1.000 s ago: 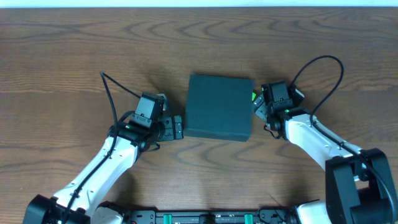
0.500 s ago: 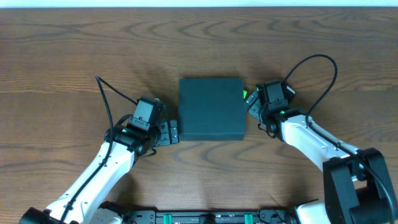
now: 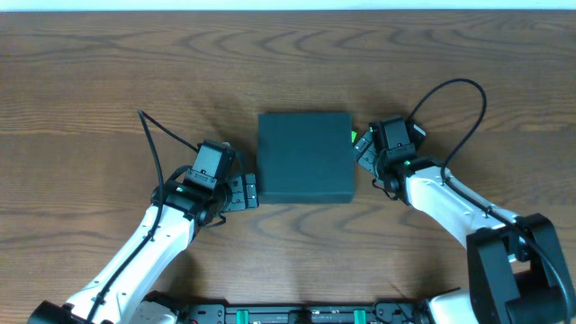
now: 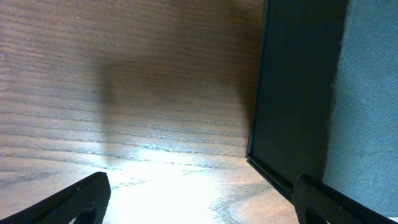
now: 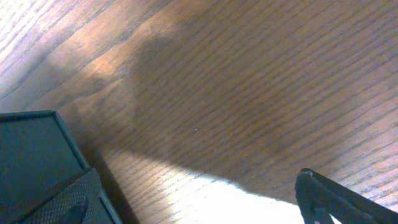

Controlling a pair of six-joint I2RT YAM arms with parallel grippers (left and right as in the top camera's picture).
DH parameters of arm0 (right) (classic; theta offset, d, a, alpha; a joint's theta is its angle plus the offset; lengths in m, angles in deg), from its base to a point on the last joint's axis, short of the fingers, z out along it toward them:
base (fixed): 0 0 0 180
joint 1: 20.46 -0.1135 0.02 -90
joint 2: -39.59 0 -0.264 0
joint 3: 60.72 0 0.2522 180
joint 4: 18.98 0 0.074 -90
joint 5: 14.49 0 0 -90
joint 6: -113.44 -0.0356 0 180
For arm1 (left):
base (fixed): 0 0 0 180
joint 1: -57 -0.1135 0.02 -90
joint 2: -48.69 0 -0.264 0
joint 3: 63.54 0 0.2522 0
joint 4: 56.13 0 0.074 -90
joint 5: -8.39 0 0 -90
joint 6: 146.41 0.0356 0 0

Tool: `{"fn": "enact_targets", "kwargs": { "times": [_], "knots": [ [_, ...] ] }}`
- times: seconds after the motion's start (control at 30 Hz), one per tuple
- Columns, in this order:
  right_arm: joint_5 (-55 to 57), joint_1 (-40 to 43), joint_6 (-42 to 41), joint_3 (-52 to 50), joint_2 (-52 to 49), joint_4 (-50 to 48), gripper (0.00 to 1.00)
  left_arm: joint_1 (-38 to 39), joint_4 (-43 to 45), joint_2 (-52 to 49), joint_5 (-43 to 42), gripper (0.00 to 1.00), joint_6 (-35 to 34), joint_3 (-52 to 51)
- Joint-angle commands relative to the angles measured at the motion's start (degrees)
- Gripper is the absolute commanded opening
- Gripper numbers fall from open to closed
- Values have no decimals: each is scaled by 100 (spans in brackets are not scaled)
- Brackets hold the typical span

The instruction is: Pack container

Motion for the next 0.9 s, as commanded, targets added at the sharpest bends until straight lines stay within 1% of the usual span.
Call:
{"fn": "enact_targets", "kwargs": {
  "times": [0.0,0.1,0.33,0.5,0.57,0.63,0.73,0.87],
  "knots": [
    [-474,-372,284,15,44,63,99,107,83,74,-225,95,-68,109],
    [-258,-345,284,15,42,168,99,107,4,76,-186,95,-68,109],
    [-140,-101,365,15,44,227,99,107,-42,81,-52,95,-68,109],
    [-149,142,417,15,44,282,99,103,-70,227,302,95,-17,109],
    [-223,208,459,15,42,234,99,101,-120,317,608,95,57,109],
    [-308,188,595,17,44,109,99,98,-162,345,741,95,133,109],
    [-363,114,590,17,44,-15,99,96,-186,345,761,95,129,109],
    [-387,42,584,17,42,-107,99,96,-195,343,992,95,133,109]
  ]
}}
